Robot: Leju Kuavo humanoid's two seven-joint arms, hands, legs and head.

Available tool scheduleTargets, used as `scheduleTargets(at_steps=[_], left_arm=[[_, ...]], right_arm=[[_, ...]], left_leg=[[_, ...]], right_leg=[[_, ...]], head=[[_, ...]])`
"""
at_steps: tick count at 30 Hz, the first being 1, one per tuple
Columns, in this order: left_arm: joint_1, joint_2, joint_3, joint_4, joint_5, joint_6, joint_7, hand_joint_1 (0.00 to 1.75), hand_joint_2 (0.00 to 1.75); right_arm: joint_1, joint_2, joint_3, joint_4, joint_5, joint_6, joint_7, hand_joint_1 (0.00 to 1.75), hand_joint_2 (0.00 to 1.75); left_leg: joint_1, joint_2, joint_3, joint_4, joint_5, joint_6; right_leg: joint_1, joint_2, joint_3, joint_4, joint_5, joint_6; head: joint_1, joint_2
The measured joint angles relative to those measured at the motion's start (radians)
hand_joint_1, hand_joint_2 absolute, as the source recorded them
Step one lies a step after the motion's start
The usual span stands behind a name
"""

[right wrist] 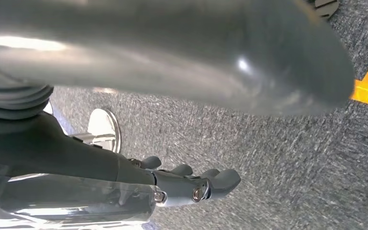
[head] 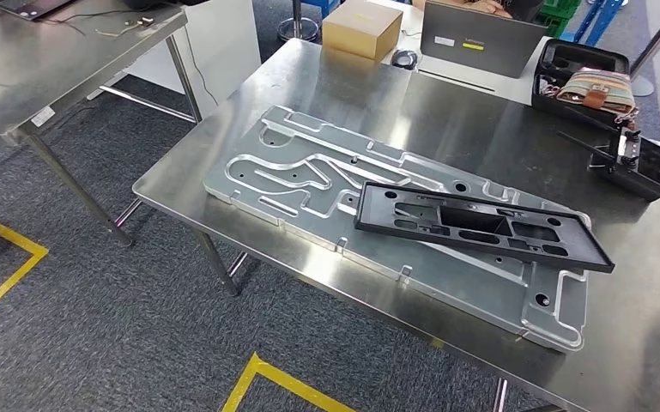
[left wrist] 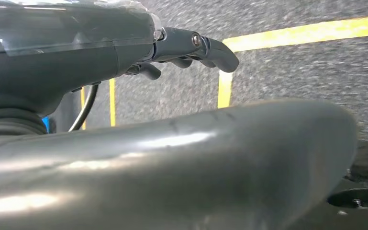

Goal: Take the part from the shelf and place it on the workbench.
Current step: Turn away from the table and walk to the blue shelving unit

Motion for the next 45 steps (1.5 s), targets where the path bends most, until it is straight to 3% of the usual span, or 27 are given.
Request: scheduleTargets(at_steps=[2, 4, 7, 8, 9, 10, 11, 13, 15, 17, 19, 21, 23, 24, 25, 27, 29, 31, 33, 35, 37, 39, 40, 41, 42, 44, 45], left_arm=[[-0.002, 0.000, 0.000, 0.000, 0.000, 0.000, -0.005, 0.00, 0.00], [-0.004, -0.001, 0.000, 0.000, 0.001, 0.000, -0.008, 0.00, 0.00], [-0.004, -0.002, 0.000, 0.000, 0.001, 0.000, -0.010, 0.00, 0.00], [-0.004, -0.002, 0.000, 0.000, 0.001, 0.000, -0.010, 0.00, 0.00], [-0.004, -0.002, 0.000, 0.000, 0.001, 0.000, -0.010, 0.00, 0.00], [-0.005, -0.002, 0.000, 0.000, 0.001, 0.000, -0.010, 0.00, 0.00], [-0.005, -0.002, 0.000, 0.000, 0.001, 0.000, -0.010, 0.00, 0.00], [-0.006, -0.003, 0.000, 0.000, 0.001, 0.000, -0.010, 0.00, 0.00], [-0.006, -0.004, 0.000, 0.000, 0.001, 0.000, -0.011, 0.00, 0.00], [-0.008, -0.005, 0.000, 0.000, 0.000, 0.001, -0.015, 0.00, 0.00], [-0.010, -0.006, -0.001, 0.000, -0.001, 0.008, -0.021, 0.00, 0.00], [-0.007, -0.006, -0.001, 0.000, -0.002, 0.014, -0.026, 0.00, 0.00], [-0.002, -0.006, -0.002, 0.000, -0.002, 0.017, -0.028, 0.00, 0.00], [0.001, -0.006, -0.002, 0.000, -0.002, 0.017, -0.028, 0.00, 0.00], [0.002, -0.006, -0.002, 0.000, -0.002, 0.016, -0.028, 0.00, 0.00], [0.003, -0.005, -0.002, 0.000, -0.001, 0.014, -0.026, 0.00, 0.00], [0.003, -0.004, -0.002, 0.000, 0.003, 0.010, -0.019, 0.00, 0.00], [0.002, -0.002, -0.002, 0.000, 0.006, 0.010, -0.008, 0.00, 0.00], [0.001, -0.003, -0.001, 0.000, 0.008, 0.010, 0.003, 0.00, 0.00], [0.001, -0.005, -0.001, 0.000, 0.010, 0.010, 0.010, 0.00, 0.00], [0.004, -0.005, -0.001, 0.000, 0.008, 0.010, 0.016, 0.00, 0.00], [0.008, -0.004, -0.001, 0.000, 0.005, 0.010, 0.021, 0.00, 0.00], [0.009, -0.004, -0.001, 0.000, 0.004, 0.010, 0.023, 0.00, 0.00], [0.009, -0.004, -0.001, 0.000, 0.002, 0.010, 0.025, 0.00, 0.00], [0.009, -0.004, -0.001, 0.000, 0.001, 0.010, 0.025, 0.00, 0.00], [0.008, -0.004, -0.001, 0.000, 0.000, 0.010, 0.026, 0.00, 0.00], [0.007, -0.004, -0.001, 0.000, 0.000, 0.010, 0.026, 0.00, 0.00]], right_arm=[[0.000, 0.000, -0.001, 0.000, 0.000, -0.002, 0.000, 0.00, 0.00], [0.000, 0.000, -0.001, 0.000, -0.001, -0.003, -0.001, 0.00, 0.00], [-0.001, 0.000, -0.002, 0.000, -0.001, -0.003, -0.001, 0.00, 0.00], [0.000, 0.000, -0.002, 0.000, -0.001, -0.003, -0.001, 0.00, 0.00], [0.001, 0.000, -0.002, 0.000, -0.002, -0.003, -0.001, 0.00, 0.00], [0.003, 0.000, -0.002, 0.000, -0.002, -0.003, -0.001, 0.00, 0.00], [0.004, 0.000, -0.002, 0.000, -0.002, -0.003, -0.001, 0.00, 0.00], [0.001, 0.000, -0.002, 0.000, -0.003, -0.003, -0.001, 0.00, 0.00], [-0.002, 0.000, -0.002, 0.000, -0.002, -0.003, -0.002, 0.00, 0.00], [-0.002, 0.000, -0.002, 0.000, -0.003, -0.004, -0.002, 0.00, 0.00], [0.000, 0.000, -0.002, 0.000, -0.003, -0.004, -0.003, 0.00, 0.00], [0.000, 0.000, -0.003, 0.000, -0.004, -0.004, -0.004, 0.00, 0.00], [0.000, 0.000, -0.003, 0.000, -0.006, -0.005, -0.006, 0.00, 0.00], [0.000, 0.000, -0.003, 0.000, -0.007, -0.005, -0.008, 0.00, 0.00], [0.001, 0.000, -0.003, 0.000, -0.008, -0.005, -0.008, 0.00, 0.00], [0.003, 0.001, -0.003, 0.000, -0.009, -0.005, -0.010, 0.00, 0.00], [0.004, 0.003, -0.003, 0.000, -0.009, -0.005, -0.011, 0.00, 0.00], [0.004, 0.004, -0.004, 0.001, -0.008, -0.005, -0.011, 0.00, 0.00], [0.008, 0.004, -0.004, 0.001, -0.006, -0.005, -0.010, 0.00, 0.00], [0.011, 0.003, -0.004, 0.001, -0.004, -0.005, -0.010, 0.00, 0.00], [0.008, 0.002, -0.004, 0.001, 0.000, -0.005, -0.010, 0.00, 0.00], [0.006, 0.002, -0.004, 0.001, 0.006, -0.005, -0.010, 0.00, 0.00], [0.008, 0.002, -0.004, 0.001, 0.008, -0.005, -0.009, 0.00, 0.00], [0.010, 0.002, -0.004, 0.001, 0.010, -0.005, -0.009, 0.00, 0.44], [0.012, 0.002, -0.004, 0.001, 0.011, -0.005, -0.009, 0.00, 0.87], [0.011, 0.001, -0.004, 0.001, 0.012, -0.005, -0.009, 0.00, 1.75], [0.011, 0.001, -0.004, 0.000, 0.013, -0.005, -0.010, 0.00, 1.75]], left_leg=[[-0.003, 0.014, -0.001, -0.003, 0.004, 0.013], [-0.001, 0.030, 0.001, -0.011, 0.010, 0.029], [-0.003, 0.057, -0.001, -0.016, 0.012, 0.041], [-0.005, 0.067, -0.001, -0.016, 0.011, 0.042], [-0.007, 0.076, -0.001, -0.015, 0.010, 0.043], [-0.008, 0.085, 0.001, -0.015, 0.009, 0.042], [-0.009, 0.093, 0.004, -0.015, 0.008, 0.042], [-0.013, 0.110, 0.010, -0.015, 0.003, 0.036], [-0.017, 0.125, 0.015, -0.014, -0.001, 0.027], [-0.018, 0.142, 0.019, -0.016, -0.003, 0.015], [-0.015, 0.125, 0.016, 0.001, -0.020, 0.003], [-0.012, 0.082, -0.021, 0.088, -0.076, -0.006], [-0.011, 0.060, -0.084, 0.228, -0.140, -0.010], [-0.010, 0.057, -0.106, 0.273, -0.149, -0.010], [-0.010, 0.056, -0.112, 0.281, -0.139, -0.009], [-0.010, 0.043, -0.067, 0.174, -0.065, -0.002], [-0.010, -0.002, -0.010, 0.040, -0.010, 0.008], [-0.012, -0.026, 0.009, -0.006, -0.004, 0.014], [-0.012, -0.007, 0.013, -0.013, 0.001, 0.023], [-0.008, 0.016, 0.018, -0.025, 0.007, 0.038], [-0.008, 0.042, 0.020, -0.031, 0.009, 0.047], [-0.010, 0.072, 0.020, -0.031, 0.007, 0.048], [-0.011, 0.084, 0.020, -0.030, 0.006, 0.048], [-0.011, 0.095, 0.022, -0.030, 0.004, 0.046], [-0.011, 0.104, 0.024, -0.030, 0.002, 0.044], [-0.014, 0.117, 0.029, -0.027, -0.005, 0.036], [-0.016, 0.122, 0.030, -0.026, -0.008, 0.030]], right_leg=[[-0.003, 0.010, -0.003, -0.001, 0.003, 0.013], [-0.006, 0.000, -0.017, 0.026, -0.017, 0.023], [-0.006, -0.024, -0.107, 0.212, -0.112, 0.030], [-0.006, -0.026, -0.137, 0.272, -0.132, 0.032], [-0.007, -0.027, -0.151, 0.299, -0.132, 0.032], [-0.006, -0.030, -0.143, 0.281, -0.112, 0.030], [-0.005, -0.038, -0.116, 0.226, -0.077, 0.027], [0.002, -0.080, -0.042, 0.078, -0.015, 0.015], [0.012, -0.105, -0.009, 0.004, 0.005, 0.002], [0.015, -0.087, -0.013, -0.001, 0.006, -0.007], [0.010, -0.067, -0.012, -0.007, 0.012, -0.019], [0.005, -0.047, -0.012, -0.011, 0.017, -0.028], [0.006, -0.023, -0.014, -0.010, 0.018, -0.033], [0.007, -0.009, -0.015, -0.009, 0.018, -0.033], [0.008, 0.005, -0.015, -0.007, 0.018, -0.033], [0.009, 0.036, -0.013, -0.003, 0.017, -0.031], [0.010, 0.062, -0.015, 0.000, 0.016, -0.025], [0.006, 0.083, -0.022, 0.002, 0.018, -0.014], [0.003, 0.095, -0.026, 0.001, 0.020, 0.000], [0.007, 0.053, -0.039, 0.028, 0.001, 0.008], [0.009, -0.007, -0.091, 0.132, -0.056, 0.012], [0.004, -0.027, -0.157, 0.261, -0.108, 0.019], [0.001, -0.029, -0.172, 0.289, -0.110, 0.022], [0.000, -0.032, -0.166, 0.279, -0.093, 0.023], [-0.001, -0.039, -0.139, 0.227, -0.061, 0.022], [0.002, -0.060, -0.061, 0.082, 0.000, 0.016], [0.005, -0.068, -0.033, 0.030, 0.015, 0.011]], head=[[0.000, 0.000], [0.000, 0.000], [0.000, 0.000], [0.000, 0.000], [0.000, 0.000], [0.000, 0.000], [0.000, 0.000], [0.000, 0.000], [0.000, 0.000], [0.000, 0.000], [0.000, 0.000], [0.000, 0.000], [0.000, 0.000], [0.000, 0.000], [0.000, 0.000], [0.000, 0.000], [0.000, 0.000], [0.000, 0.000], [0.000, 0.000], [0.000, 0.000], [0.000, 0.000], [0.000, 0.000], [0.000, 0.000], [0.000, 0.000], [0.000, 0.000], [0.000, 0.000], [0.000, 0.000]])
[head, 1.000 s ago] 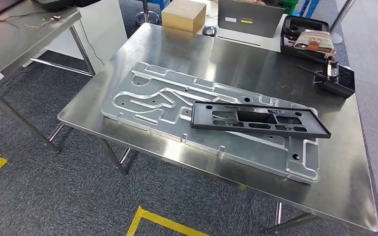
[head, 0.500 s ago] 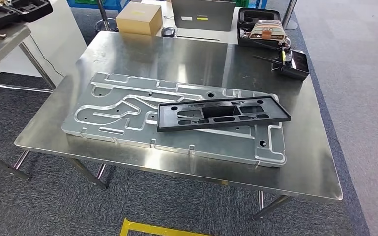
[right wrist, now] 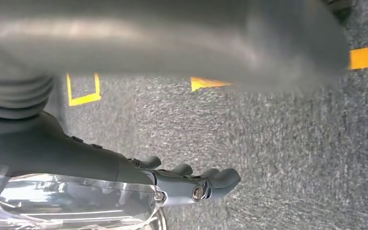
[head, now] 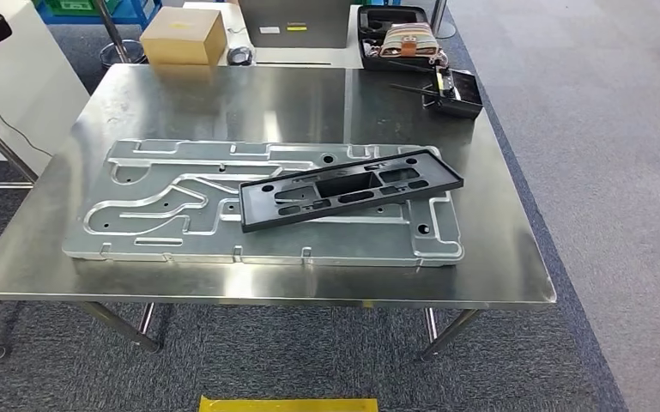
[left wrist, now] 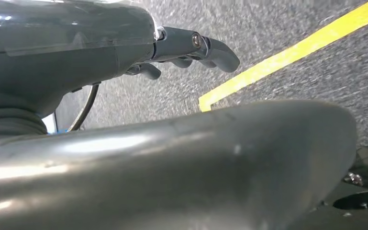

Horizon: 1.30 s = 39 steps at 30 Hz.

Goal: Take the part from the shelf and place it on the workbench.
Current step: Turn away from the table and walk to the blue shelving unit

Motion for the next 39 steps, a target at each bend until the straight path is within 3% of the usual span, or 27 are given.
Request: scheduleTargets(at_steps=[3, 5, 7, 9, 10, 11, 12, 14, 16, 17, 21, 27, 33, 39], left_arm=[[-0.005, 0.001, 0.000, 0.000, -0.002, 0.000, 0.001, 0.00, 0.00], [-0.006, 0.001, 0.000, 0.000, -0.002, 0.001, 0.001, 0.00, 0.00], [-0.002, 0.002, 0.000, 0.000, -0.002, 0.001, 0.004, 0.00, 0.00], [0.004, 0.003, 0.000, 0.000, -0.002, 0.002, 0.009, 0.00, 0.00], [0.007, 0.004, 0.000, 0.000, -0.002, 0.003, 0.011, 0.00, 0.00], [0.009, 0.005, 0.000, 0.000, -0.002, 0.003, 0.012, 0.00, 0.00], [0.011, 0.005, 0.000, 0.000, -0.002, 0.004, 0.013, 0.00, 0.00], [0.012, 0.006, 0.000, 0.000, -0.002, 0.004, 0.013, 0.00, 0.00], [0.011, 0.008, 0.000, 0.000, -0.002, 0.005, 0.013, 0.00, 0.00], [0.011, 0.008, 0.000, 0.000, -0.002, 0.005, 0.013, 0.00, 0.00], [0.012, 0.008, 0.000, 0.000, -0.004, 0.007, 0.014, 0.00, 0.00], [0.011, 0.008, -0.002, 0.000, -0.008, 0.006, 0.013, 0.00, 0.00], [0.010, 0.008, -0.002, 0.000, -0.007, 0.003, 0.017, 0.00, 0.00], [0.002, 0.008, -0.004, 0.000, -0.009, -0.006, 0.022, 0.00, 0.00]], right_arm=[[0.005, 0.000, 0.000, 0.000, 0.003, 0.000, -0.001, 0.00, 1.75], [0.007, 0.001, 0.000, 0.000, 0.006, 0.001, 0.000, 0.00, 0.87], [0.006, 0.002, 0.000, 0.001, 0.007, 0.001, 0.000, 0.00, 0.00], [0.004, 0.002, 0.000, 0.001, 0.009, 0.001, 0.000, 0.00, 0.00], [0.004, 0.002, 0.000, 0.001, 0.009, 0.001, 0.000, 0.00, 0.00], [0.004, 0.003, 0.000, 0.001, 0.009, 0.001, -0.001, 0.00, 0.00], [0.004, 0.003, 0.000, 0.001, 0.009, 0.001, -0.001, 0.00, 0.00], [0.005, 0.005, 0.000, 0.001, 0.009, 0.002, -0.001, 0.00, 0.00], [0.004, 0.007, 0.000, 0.001, 0.009, 0.002, -0.001, 0.00, 0.00], [0.004, 0.007, 0.000, 0.001, 0.009, 0.002, -0.001, 0.00, 0.00], [0.005, 0.007, 0.000, 0.001, 0.004, 0.001, -0.001, 0.00, 0.00], [0.006, 0.007, 0.000, 0.001, -0.003, 0.002, -0.006, 0.00, 0.00], [0.005, 0.007, 0.000, 0.001, -0.005, 0.006, -0.011, 0.00, 0.00], [0.005, 0.007, 0.000, 0.001, -0.012, 0.006, -0.014, 0.00, 0.00]], left_leg=[[-0.003, 0.009, 0.006, 0.000, -0.005, -0.017], [0.001, -0.007, 0.004, 0.019, -0.021, -0.028], [0.005, -0.042, -0.038, 0.112, -0.076, -0.037], [0.007, -0.062, -0.106, 0.250, -0.135, -0.042], [0.007, -0.065, -0.129, 0.293, -0.142, -0.044], [0.007, -0.066, -0.135, 0.295, -0.127, -0.044], [0.007, -0.066, -0.122, 0.257, -0.094, -0.042], [0.006, -0.069, -0.063, 0.116, -0.019, -0.033], [0.003, -0.074, -0.027, 0.027, 0.012, -0.022], [0.002, -0.076, -0.024, 0.017, 0.011, -0.019], [-0.002, -0.076, -0.023, 0.013, 0.015, -0.013], [-0.006, -0.076, -0.024, 0.014, 0.014, -0.003], [-0.007, -0.076, -0.025, 0.015, 0.014, -0.002], [-0.007, -0.076, -0.025, 0.016, 0.013, -0.001]], right_leg=[[0.006, 0.002, 0.016, -0.034, 0.000, -0.016], [0.002, 0.009, 0.019, -0.041, 0.004, -0.028], [-0.002, 0.015, 0.022, -0.046, 0.007, -0.038], [-0.001, 0.023, 0.022, -0.046, 0.006, -0.044], [0.000, 0.029, 0.023, -0.045, 0.005, -0.044], [0.000, 0.035, 0.025, -0.044, 0.004, -0.043], [0.000, 0.040, 0.027, -0.043, 0.002, -0.042], [0.001, 0.049, 0.031, -0.038, -0.003, -0.036], [0.004, 0.055, 0.030, -0.033, -0.007, -0.027], [0.006, 0.056, 0.028, -0.031, -0.010, -0.026], [0.005, 0.056, 0.028, -0.031, -0.010, -0.035], [0.001, 0.056, 0.031, -0.040, -0.005, -0.021], [-0.001, 0.056, 0.031, -0.041, -0.004, -0.007], [-0.001, 0.056, 0.030, -0.041, -0.004, -0.006]], head=[[0.000, 0.000], [0.000, 0.000], [0.000, 0.000], [0.000, 0.000], [0.000, 0.000], [0.000, 0.000], [0.000, 0.000], [0.000, 0.000], [0.000, 0.000], [0.000, 0.000], [0.000, 0.000], [0.000, 0.000], [0.000, 0.000], [0.000, 0.000]])
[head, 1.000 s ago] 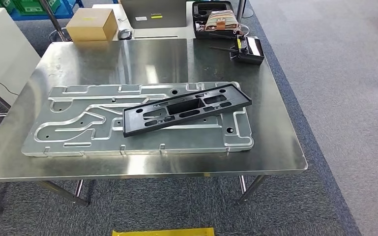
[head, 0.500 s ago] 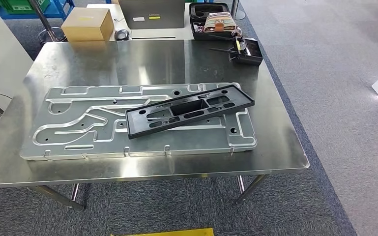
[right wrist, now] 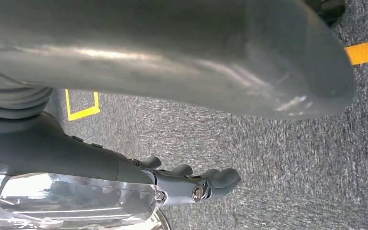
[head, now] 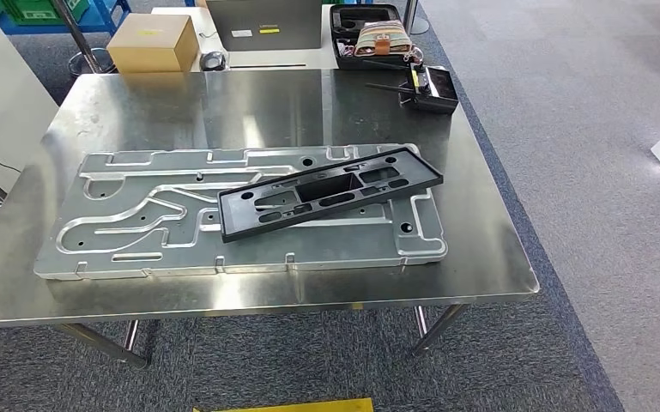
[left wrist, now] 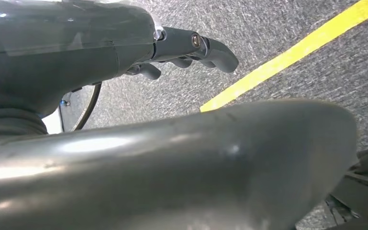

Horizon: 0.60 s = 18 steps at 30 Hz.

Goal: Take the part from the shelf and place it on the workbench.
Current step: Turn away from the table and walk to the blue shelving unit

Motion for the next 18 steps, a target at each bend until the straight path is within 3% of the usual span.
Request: scheduleTargets(at_steps=[6, 10, 12, 15, 16, 17, 18], left_arm=[[-0.013, 0.004, -0.001, 0.000, -0.002, -0.005, 0.007, 0.00, 0.00], [-0.011, 0.005, -0.001, 0.000, 0.007, 0.003, 0.009, 0.00, 0.00], [-0.007, 0.005, -0.001, 0.000, 0.009, 0.009, 0.009, 0.00, 0.00], [0.003, 0.006, -0.001, 0.000, 0.009, 0.016, 0.009, 0.00, 0.00], [0.006, 0.007, -0.001, 0.000, 0.007, 0.017, 0.010, 0.00, 0.00], [0.009, 0.007, -0.001, 0.000, 0.005, 0.017, 0.012, 0.00, 0.00], [0.010, 0.007, -0.001, 0.000, 0.002, 0.016, 0.015, 0.00, 0.00]], right_arm=[[0.000, 0.001, 0.000, 0.000, 0.000, 0.000, 0.001, 0.00, 0.00], [0.000, 0.002, 0.000, 0.000, 0.010, 0.009, 0.002, 0.00, 0.00], [0.000, 0.002, 0.000, 0.000, 0.014, 0.013, 0.006, 0.00, 0.00], [0.001, 0.002, 0.000, 0.000, 0.018, 0.015, 0.014, 0.00, 0.00], [0.003, 0.002, 0.000, 0.000, 0.018, 0.015, 0.015, 0.00, 0.00], [0.004, 0.001, 0.000, 0.000, 0.018, 0.014, 0.015, 0.00, 0.00], [0.004, 0.001, 0.000, 0.000, 0.018, 0.014, 0.016, 0.00, 0.00]], left_leg=[[-0.003, 0.000, -0.003, 0.003, -0.001, 0.002], [0.000, 0.002, 0.000, -0.007, 0.011, 0.016], [0.007, 0.007, -0.001, -0.021, 0.022, 0.026], [0.006, 0.014, -0.010, -0.022, 0.028, 0.029], [0.006, 0.015, -0.013, -0.020, 0.029, 0.028], [0.007, 0.016, -0.016, -0.017, 0.030, 0.026], [0.008, 0.016, -0.019, -0.013, 0.030, 0.023]], right_leg=[[-0.003, 0.000, 0.000, 0.000, 0.001, 0.004], [-0.004, -0.001, -0.001, 0.002, 0.000, 0.015], [-0.003, -0.006, -0.025, 0.058, -0.046, 0.018], [-0.008, -0.011, -0.103, 0.246, -0.148, 0.025], [-0.011, -0.012, -0.113, 0.278, -0.153, 0.027], [-0.013, -0.014, -0.103, 0.270, -0.138, 0.029], [-0.016, -0.016, -0.074, 0.224, -0.109, 0.031]], head=[[0.000, 0.000], [0.000, 0.000], [0.000, 0.000], [0.000, 0.000], [0.000, 0.000], [0.000, 0.000], [0.000, 0.000]])
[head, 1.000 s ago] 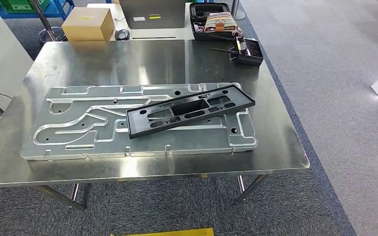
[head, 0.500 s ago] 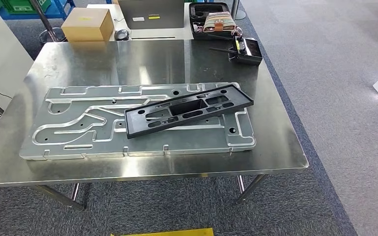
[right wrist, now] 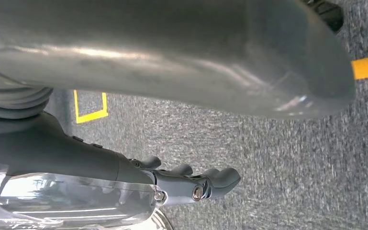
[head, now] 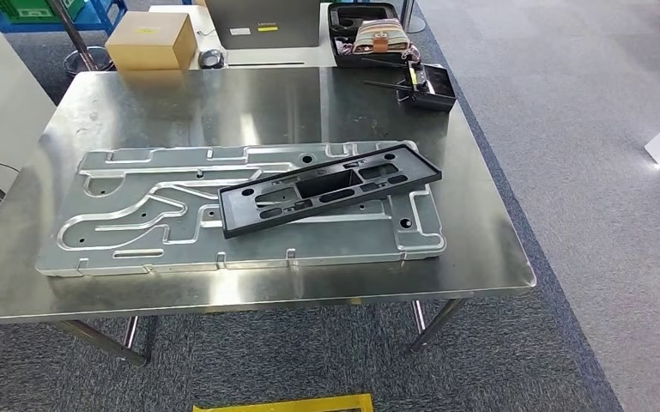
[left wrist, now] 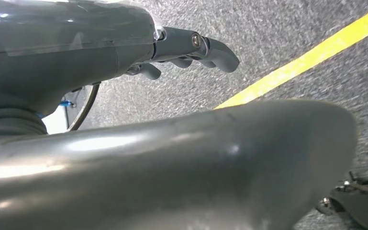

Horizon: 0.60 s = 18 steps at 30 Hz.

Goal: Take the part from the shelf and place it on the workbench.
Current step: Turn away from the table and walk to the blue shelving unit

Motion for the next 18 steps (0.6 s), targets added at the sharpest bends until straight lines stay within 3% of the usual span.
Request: scheduleTargets(at_steps=[2, 3, 4, 8, 10, 12, 13, 14, 15, 18], left_arm=[[0.001, 0.000, 0.000, 0.000, -0.007, -0.003, 0.004, 0.00, 0.00], [0.001, 0.000, 0.000, 0.000, -0.009, -0.004, 0.006, 0.00, 0.00], [0.000, 0.000, -0.001, 0.000, -0.011, -0.006, 0.007, 0.00, 0.00], [0.000, 0.001, -0.001, 0.000, -0.014, -0.006, 0.009, 0.00, 0.00], [0.000, 0.002, -0.001, 0.000, -0.014, -0.006, 0.010, 0.00, 0.00], [0.000, 0.003, -0.001, 0.000, -0.013, -0.002, 0.010, 0.00, 0.00], [0.000, 0.003, -0.001, 0.000, -0.011, 0.000, 0.011, 0.00, 0.00], [0.000, 0.003, -0.001, 0.000, -0.010, 0.002, 0.011, 0.00, 0.00], [0.000, 0.003, -0.001, 0.000, -0.008, 0.004, 0.011, 0.00, 0.00], [-0.003, 0.004, -0.001, 0.000, -0.007, 0.008, 0.011, 0.00, 0.00]], right_arm=[[-0.002, -0.001, 0.000, 0.000, 0.000, -0.001, -0.001, 0.00, 0.00], [-0.003, -0.002, 0.000, 0.000, 0.000, -0.002, -0.002, 0.00, 0.00], [-0.004, -0.002, 0.000, 0.000, 0.000, -0.002, -0.003, 0.00, 0.00], [-0.004, -0.002, 0.000, 0.000, -0.001, -0.002, -0.005, 0.00, 0.00], [-0.004, -0.002, 0.000, 0.000, -0.001, -0.003, -0.010, 0.00, 0.00], [-0.004, -0.002, 0.000, 0.000, -0.001, -0.002, -0.012, 0.00, 0.00], [-0.003, -0.002, 0.000, 0.000, -0.001, -0.001, -0.012, 0.00, 0.00], [-0.003, -0.002, 0.000, 0.000, 0.000, -0.001, -0.012, 0.00, 0.00], [-0.003, -0.002, 0.000, 0.000, 0.000, 0.000, -0.012, 0.00, 0.00], [-0.003, 0.000, 0.000, 0.000, 0.002, 0.000, -0.012, 0.00, 0.00]], left_leg=[[0.001, -0.001, -0.006, 0.010, -0.001, -0.009], [0.001, -0.001, -0.008, 0.013, 0.000, -0.016], [0.000, -0.001, -0.009, 0.016, 0.001, -0.023], [0.003, -0.003, -0.019, 0.024, -0.002, -0.052], [0.006, -0.006, -0.050, 0.103, -0.069, -0.059], [0.006, -0.006, -0.094, 0.235, -0.151, -0.063], [0.006, -0.006, -0.104, 0.279, -0.170, -0.064], [0.006, -0.006, -0.097, 0.289, -0.168, -0.063], [0.006, -0.006, -0.069, 0.257, -0.149, -0.061], [0.002, -0.009, 0.060, 0.055, -0.085, -0.047]], right_leg=[[-0.002, -0.006, 0.080, -0.140, 0.054, -0.002], [0.001, -0.008, 0.105, -0.187, 0.068, -0.007], [0.004, -0.008, 0.116, -0.211, 0.070, -0.013], [0.006, -0.007, 0.103, -0.222, 0.084, -0.044], [0.006, -0.008, 0.091, -0.226, 0.098, -0.059], [0.011, -0.008, 0.074, -0.225, 0.108, -0.066], [0.013, -0.008, 0.065, -0.223, 0.113, -0.067], [0.015, -0.007, 0.057, -0.220, 0.117, -0.067], [0.016, -0.007, 0.050, -0.217, 0.121, -0.065], [0.018, -0.004, 0.036, -0.209, 0.131, -0.055]], head=[[0.000, 0.000], [0.000, 0.000], [0.000, 0.000], [0.000, 0.000], [0.000, 0.000], [0.000, 0.000], [0.000, 0.000], [0.000, 0.000], [0.000, 0.000], [0.000, 0.000]])
